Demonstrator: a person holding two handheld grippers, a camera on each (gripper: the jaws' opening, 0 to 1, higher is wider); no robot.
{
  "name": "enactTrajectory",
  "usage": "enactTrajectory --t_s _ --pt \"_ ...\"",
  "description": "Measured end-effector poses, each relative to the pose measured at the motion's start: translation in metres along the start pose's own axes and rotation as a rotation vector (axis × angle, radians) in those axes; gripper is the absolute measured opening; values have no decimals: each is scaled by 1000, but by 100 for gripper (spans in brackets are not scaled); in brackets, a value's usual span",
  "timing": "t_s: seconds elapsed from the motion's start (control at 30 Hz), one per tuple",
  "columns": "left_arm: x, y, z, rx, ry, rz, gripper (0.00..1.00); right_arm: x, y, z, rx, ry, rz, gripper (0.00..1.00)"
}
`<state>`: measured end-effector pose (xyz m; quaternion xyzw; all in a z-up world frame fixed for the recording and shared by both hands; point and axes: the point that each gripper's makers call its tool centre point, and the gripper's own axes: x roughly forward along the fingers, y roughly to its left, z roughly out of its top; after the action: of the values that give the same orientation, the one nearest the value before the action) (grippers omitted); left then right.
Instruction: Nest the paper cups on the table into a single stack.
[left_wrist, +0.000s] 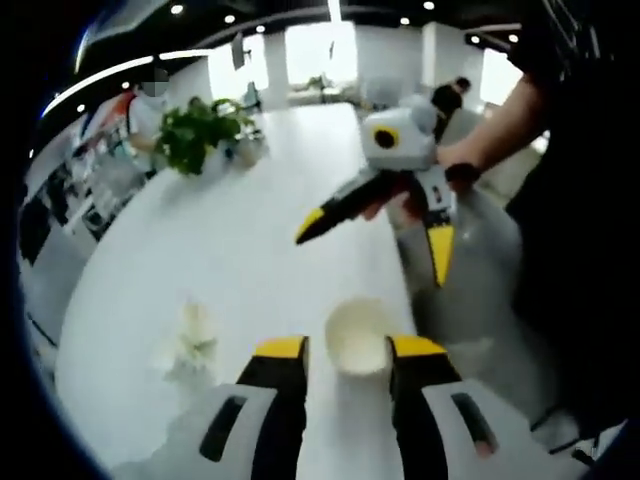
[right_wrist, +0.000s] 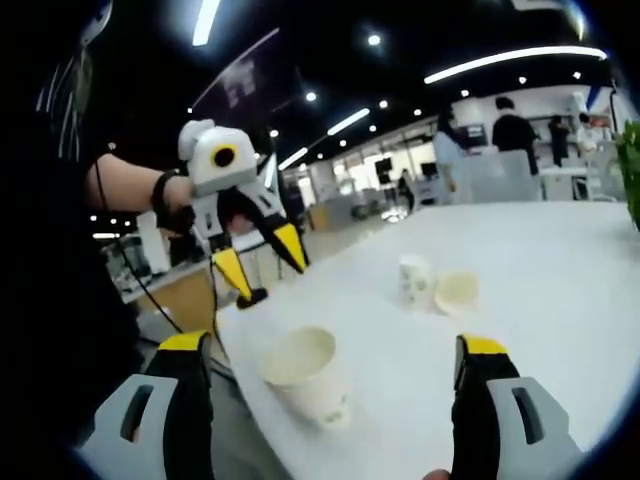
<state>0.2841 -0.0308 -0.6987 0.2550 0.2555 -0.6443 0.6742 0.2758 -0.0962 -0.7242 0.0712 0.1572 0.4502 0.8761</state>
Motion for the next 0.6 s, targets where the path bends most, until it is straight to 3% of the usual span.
enactTrajectory --t_s 0.23,0.6 --pt "-17 18 -2 -130 -113 113 46 1 1 0 -1 6 3 99" --pt "-36 32 -20 -250 -187 217 62 2 -3 2 13 15 -7 100"
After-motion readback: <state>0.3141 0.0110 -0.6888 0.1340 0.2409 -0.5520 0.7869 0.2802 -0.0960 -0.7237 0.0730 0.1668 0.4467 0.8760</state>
